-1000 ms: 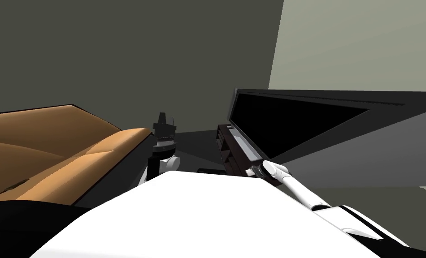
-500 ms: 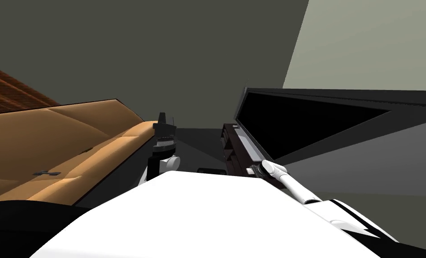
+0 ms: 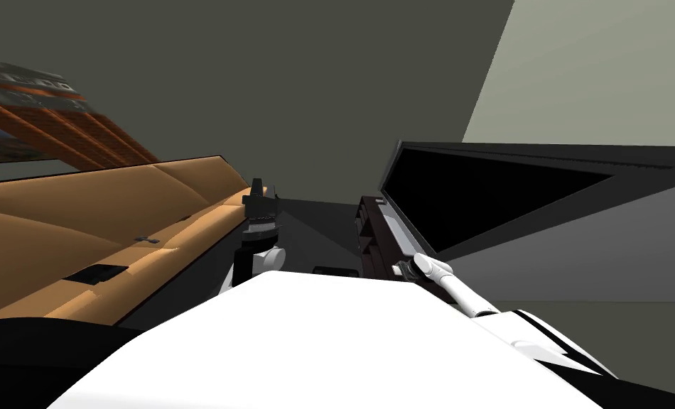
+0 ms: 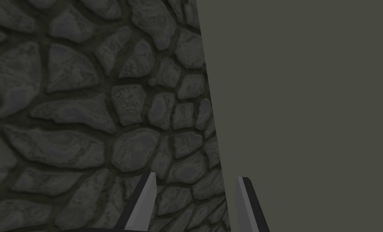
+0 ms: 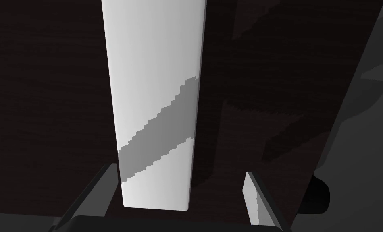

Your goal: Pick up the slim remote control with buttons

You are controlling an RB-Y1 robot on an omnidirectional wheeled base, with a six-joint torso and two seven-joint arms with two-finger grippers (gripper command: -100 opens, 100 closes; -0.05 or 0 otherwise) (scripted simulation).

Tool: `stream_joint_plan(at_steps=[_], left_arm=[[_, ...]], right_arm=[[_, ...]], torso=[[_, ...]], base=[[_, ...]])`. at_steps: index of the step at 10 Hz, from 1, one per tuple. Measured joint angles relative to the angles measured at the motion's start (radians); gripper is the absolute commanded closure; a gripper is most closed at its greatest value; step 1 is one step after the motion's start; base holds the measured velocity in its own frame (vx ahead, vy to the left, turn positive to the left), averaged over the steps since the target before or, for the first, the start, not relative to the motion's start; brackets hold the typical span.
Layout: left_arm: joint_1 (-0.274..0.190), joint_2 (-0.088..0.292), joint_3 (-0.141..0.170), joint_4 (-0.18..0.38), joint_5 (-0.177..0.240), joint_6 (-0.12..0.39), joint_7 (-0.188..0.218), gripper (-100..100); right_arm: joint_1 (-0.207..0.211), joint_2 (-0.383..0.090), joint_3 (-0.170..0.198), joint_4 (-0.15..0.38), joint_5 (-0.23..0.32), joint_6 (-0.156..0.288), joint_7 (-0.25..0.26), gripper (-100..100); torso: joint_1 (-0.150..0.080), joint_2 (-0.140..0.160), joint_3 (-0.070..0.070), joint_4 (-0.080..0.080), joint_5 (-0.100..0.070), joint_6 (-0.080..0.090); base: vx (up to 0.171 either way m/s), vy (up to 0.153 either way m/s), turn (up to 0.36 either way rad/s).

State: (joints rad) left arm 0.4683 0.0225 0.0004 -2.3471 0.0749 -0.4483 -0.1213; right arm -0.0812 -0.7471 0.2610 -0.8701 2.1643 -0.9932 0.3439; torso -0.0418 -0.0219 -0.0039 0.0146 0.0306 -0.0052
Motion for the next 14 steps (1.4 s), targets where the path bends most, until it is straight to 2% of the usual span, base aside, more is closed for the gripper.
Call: stream_joint_plan(at_steps=[4, 5, 6, 9, 14], left_arm=[[0.000, 0.000, 0.000, 0.000, 0.000, 0.000, 0.000, 0], [0.000, 0.000, 0.000, 0.000, 0.000, 0.000, 0.000, 0], [0.000, 0.000, 0.000, 0.000, 0.000, 0.000, 0.000, 0], [0.001, 0.000, 0.000, 0.000, 0.000, 0.000, 0.000, 0], [0.000, 0.000, 0.000, 0.000, 0.000, 0.000, 0.000, 0]], right_arm=[[0.001, 0.000, 0.001, 0.000, 0.000, -0.001, 0.001, 100], [0.001, 0.000, 0.001, 0.000, 0.000, -0.001, 0.001, 0], [0.001, 0.000, 0.001, 0.000, 0.000, -0.001, 0.001, 100], [0.026, -0.019, 0.004, -0.052, -0.002, -0.021, 0.044, 100], [0.068, -0.051, 0.010, -0.145, -0.008, -0.054, 0.124, 100]], torso=[[0.000, -0.006, -0.004, -0.001, 0.000, 0.000], [0.000, -0.006, -0.004, -0.001, 0.000, 0.000], [0.000, -0.006, -0.004, -0.001, 0.001, 0.000], [0.002, -0.019, -0.010, -0.003, 0.001, 0.001], [0.002, -0.016, -0.010, -0.003, 0.002, -0.001]], base=[[-0.003, 0.000, -0.002], [0.000, 0.000, 0.000], [0.101, 0.000, -0.321], [0.194, 0.020, -0.294], [0.153, 0.030, -0.259]])
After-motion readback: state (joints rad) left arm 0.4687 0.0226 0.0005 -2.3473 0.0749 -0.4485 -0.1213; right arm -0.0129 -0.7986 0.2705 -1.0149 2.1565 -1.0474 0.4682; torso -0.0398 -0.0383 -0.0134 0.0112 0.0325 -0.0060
